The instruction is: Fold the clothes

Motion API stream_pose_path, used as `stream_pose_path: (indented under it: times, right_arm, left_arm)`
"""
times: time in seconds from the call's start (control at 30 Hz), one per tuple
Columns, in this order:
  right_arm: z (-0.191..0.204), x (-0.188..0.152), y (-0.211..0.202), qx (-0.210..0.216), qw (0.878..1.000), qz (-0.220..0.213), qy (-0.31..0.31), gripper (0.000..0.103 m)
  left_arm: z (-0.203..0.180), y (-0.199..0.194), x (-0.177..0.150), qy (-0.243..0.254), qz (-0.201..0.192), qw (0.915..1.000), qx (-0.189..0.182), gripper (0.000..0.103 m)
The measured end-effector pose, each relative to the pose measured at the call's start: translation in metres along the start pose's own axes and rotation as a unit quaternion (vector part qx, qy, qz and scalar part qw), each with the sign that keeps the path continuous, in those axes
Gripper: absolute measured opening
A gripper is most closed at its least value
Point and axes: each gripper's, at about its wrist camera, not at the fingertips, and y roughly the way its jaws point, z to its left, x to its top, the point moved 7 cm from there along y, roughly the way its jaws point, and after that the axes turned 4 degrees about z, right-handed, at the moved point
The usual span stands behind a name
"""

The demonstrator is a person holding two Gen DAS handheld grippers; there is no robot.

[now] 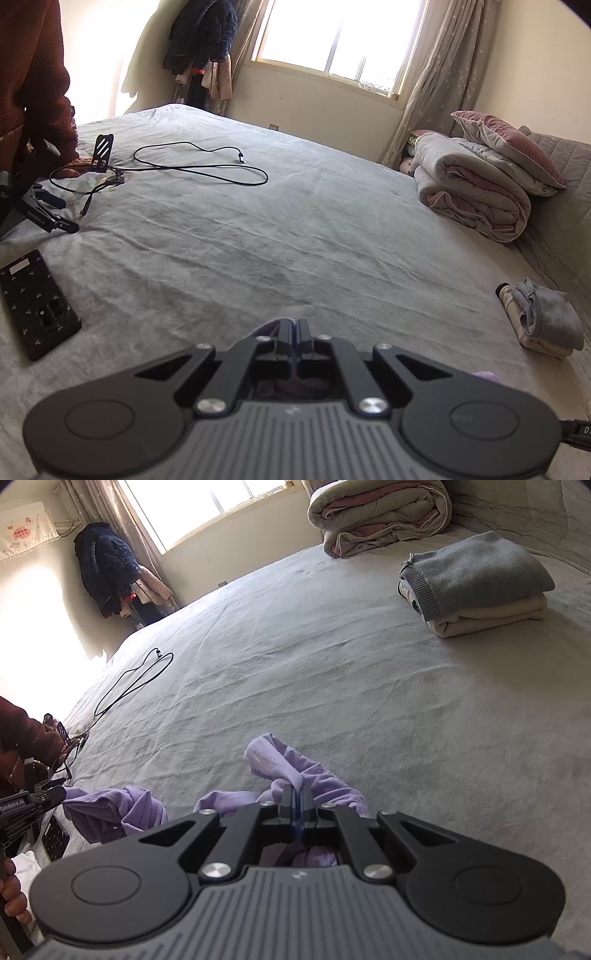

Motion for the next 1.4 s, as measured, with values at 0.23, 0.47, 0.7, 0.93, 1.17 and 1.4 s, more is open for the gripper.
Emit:
stream_pose_path:
  times: [0.23, 0.47, 0.7, 0.93, 1.17, 1.4]
  right_arm:
    - [0.002, -0.002, 0.008, 0.002, 1.0, 0.013, 0.005, 0.003]
    - [0.005, -0.005, 0.015, 0.0, 1.0, 0.019, 0.0, 0.008]
    - [0.011, -0.006, 0.016, 0.006, 1.0, 0.013, -0.008, 0.013]
    - [0.014, -0.006, 0.016, 0.013, 1.0, 0.007, -0.011, 0.034]
    - [0.019, -0.003, 0.018, 0.009, 1.0, 0.0, -0.03, 0.045]
    - [0.018, -0.003, 0.022, 0.001, 0.999, 0.001, -0.035, 0.045]
  left_arm:
    - [0.008, 0.002, -0.015, -0.003, 0.036, 0.9991, -0.02, 0.002]
    - [0.006, -0.003, -0.023, 0.011, 0.052, 0.9977, -0.042, 0.006]
    - [0.001, -0.011, -0.026, 0.027, 0.05, 0.9966, -0.059, 0.033]
    - [-0.013, -0.012, -0.029, 0.043, 0.055, 0.9939, -0.086, 0.04]
    - [-0.041, 0.001, -0.034, 0.077, 0.064, 0.9894, -0.105, 0.044]
    - [-0.062, 0.016, -0.038, 0.086, 0.077, 0.9871, -0.111, 0.047]
